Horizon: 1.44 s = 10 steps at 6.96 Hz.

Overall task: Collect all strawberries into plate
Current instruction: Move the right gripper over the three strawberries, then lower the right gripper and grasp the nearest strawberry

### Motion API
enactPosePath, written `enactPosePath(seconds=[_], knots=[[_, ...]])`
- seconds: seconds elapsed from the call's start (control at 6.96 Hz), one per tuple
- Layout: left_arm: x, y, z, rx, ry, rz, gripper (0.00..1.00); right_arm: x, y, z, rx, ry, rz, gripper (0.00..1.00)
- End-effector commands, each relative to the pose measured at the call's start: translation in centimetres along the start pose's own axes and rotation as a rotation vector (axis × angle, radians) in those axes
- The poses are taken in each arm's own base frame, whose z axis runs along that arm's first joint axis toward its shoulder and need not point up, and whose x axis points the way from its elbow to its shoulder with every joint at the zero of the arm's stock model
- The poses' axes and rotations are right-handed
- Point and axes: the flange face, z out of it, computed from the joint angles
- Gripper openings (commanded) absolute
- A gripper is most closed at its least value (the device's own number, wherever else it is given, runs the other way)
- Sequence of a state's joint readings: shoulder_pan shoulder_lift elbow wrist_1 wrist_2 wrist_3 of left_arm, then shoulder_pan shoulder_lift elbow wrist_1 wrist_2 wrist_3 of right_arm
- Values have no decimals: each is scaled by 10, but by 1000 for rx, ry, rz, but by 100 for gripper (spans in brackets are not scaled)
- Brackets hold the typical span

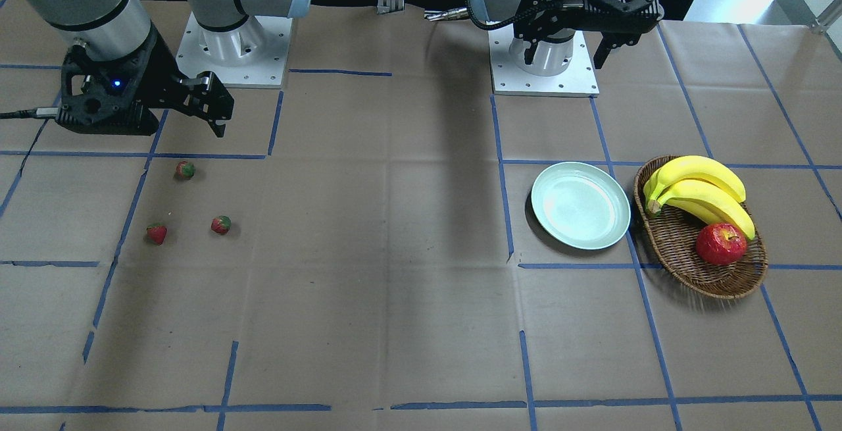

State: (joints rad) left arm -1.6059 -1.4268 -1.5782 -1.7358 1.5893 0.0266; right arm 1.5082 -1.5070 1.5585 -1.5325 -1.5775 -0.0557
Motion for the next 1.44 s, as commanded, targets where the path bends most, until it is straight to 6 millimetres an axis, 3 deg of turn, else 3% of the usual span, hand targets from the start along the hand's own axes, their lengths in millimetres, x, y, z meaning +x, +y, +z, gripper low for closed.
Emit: enactPosePath(seconds=[0.0,0.29,0.43,0.72,0.86,1.29], knots=[[0,0,0,-1,0,-2,100,48,-20,57,0,37,36,100],[-1,1,0,1,0,-2,100,49,-11,125,56,36,40,100],[-1,1,0,1,0,-3,100,46,-1,167,4,24,42,100],[0,0,1,-2,2,-3,100,40,-9,229,-13,22,78,100],[0,1,0,-1,2,-2,100,31,-10,244,-37,25,82,100],[0,4,6,-10,0,0,100,30,-14,269,-86,19,78,96]])
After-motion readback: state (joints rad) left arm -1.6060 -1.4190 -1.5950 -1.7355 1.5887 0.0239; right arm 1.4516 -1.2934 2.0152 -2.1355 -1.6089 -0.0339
